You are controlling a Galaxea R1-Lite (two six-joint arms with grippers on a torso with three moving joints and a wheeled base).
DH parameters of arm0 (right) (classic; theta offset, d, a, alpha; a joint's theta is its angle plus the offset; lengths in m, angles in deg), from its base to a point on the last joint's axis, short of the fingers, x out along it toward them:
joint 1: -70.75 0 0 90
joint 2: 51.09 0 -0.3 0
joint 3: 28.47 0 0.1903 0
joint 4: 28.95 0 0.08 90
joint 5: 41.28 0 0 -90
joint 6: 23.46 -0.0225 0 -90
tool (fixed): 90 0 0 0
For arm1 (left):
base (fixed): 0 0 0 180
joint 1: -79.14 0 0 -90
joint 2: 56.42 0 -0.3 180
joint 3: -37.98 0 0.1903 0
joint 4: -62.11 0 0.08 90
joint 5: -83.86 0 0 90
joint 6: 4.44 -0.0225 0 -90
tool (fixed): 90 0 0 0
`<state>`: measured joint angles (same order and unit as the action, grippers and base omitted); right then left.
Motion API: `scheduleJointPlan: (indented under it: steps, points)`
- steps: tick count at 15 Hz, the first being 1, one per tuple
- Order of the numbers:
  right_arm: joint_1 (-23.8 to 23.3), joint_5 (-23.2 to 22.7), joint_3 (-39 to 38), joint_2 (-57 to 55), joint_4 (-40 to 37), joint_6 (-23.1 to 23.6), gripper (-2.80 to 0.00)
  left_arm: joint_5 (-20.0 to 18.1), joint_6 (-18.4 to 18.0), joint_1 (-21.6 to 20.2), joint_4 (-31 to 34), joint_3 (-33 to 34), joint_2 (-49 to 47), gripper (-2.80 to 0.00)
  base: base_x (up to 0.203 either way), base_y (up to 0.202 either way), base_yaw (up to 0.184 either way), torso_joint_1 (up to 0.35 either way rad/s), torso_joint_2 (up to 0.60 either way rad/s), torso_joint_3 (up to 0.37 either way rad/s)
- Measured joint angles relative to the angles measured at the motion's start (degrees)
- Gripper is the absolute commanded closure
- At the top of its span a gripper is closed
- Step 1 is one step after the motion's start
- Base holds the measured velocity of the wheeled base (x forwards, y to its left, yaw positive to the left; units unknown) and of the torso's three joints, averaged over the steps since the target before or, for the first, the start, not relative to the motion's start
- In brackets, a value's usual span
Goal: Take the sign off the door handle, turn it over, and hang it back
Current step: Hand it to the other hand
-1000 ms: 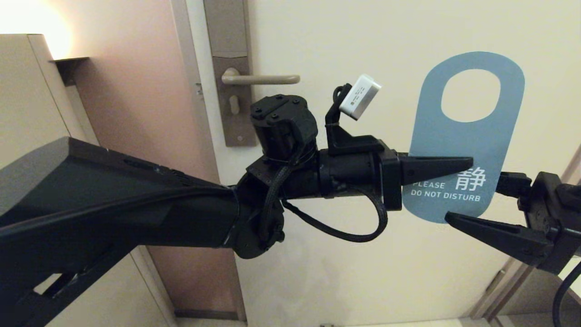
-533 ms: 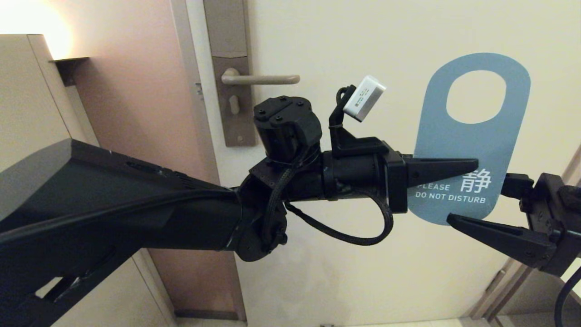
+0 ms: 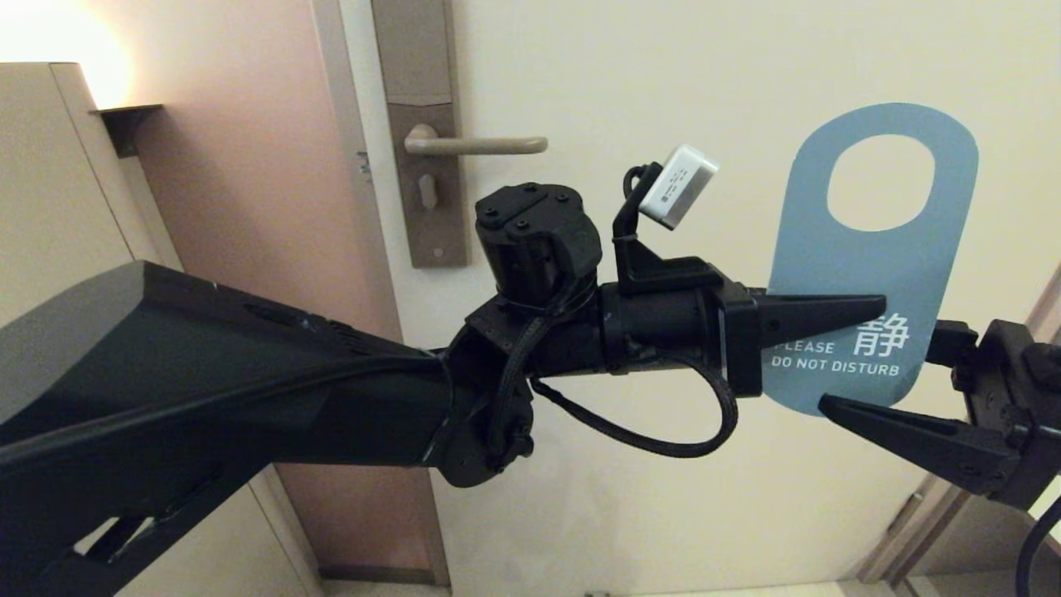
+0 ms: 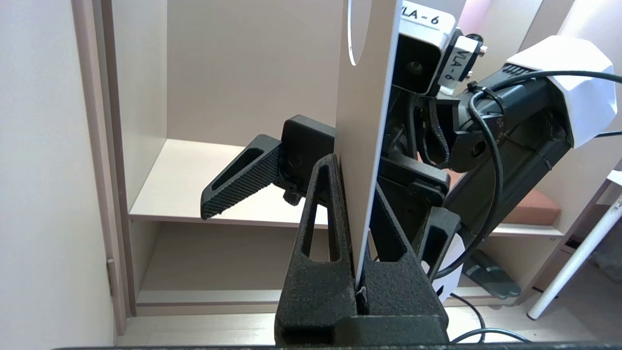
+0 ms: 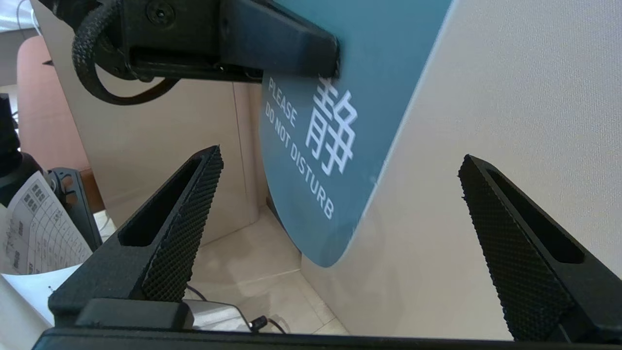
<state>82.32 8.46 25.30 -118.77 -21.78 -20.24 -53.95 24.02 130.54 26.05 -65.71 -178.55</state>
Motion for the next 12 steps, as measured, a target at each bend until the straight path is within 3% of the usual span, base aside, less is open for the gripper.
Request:
scheduleJointPlan:
  steps: [3, 4, 12]
  points:
    - [0.0, 0.0, -0.4, 0.2, 0.1, 0.0, -2.8, 0.0, 0.0, 0.0, 0.0, 0.0, -0.1, 0.0, 0.0, 0.0, 0.0, 0.0, 0.0, 0.0]
    - [0.0, 0.0, -0.5, 0.2, 0.1, -0.1, 0.0, 0.0, 0.0, 0.0, 0.0, 0.0, -0.1, 0.0, 0.0, 0.0, 0.0, 0.0, 0.0, 0.0]
    - [0.0, -0.2, -0.6, 0.3, 0.1, 0.0, 0.0, 0.0, -0.3, 0.0, -0.2, 0.2, -0.1, 0.0, 0.0, 0.0, 0.0, 0.0, 0.0, 0.0]
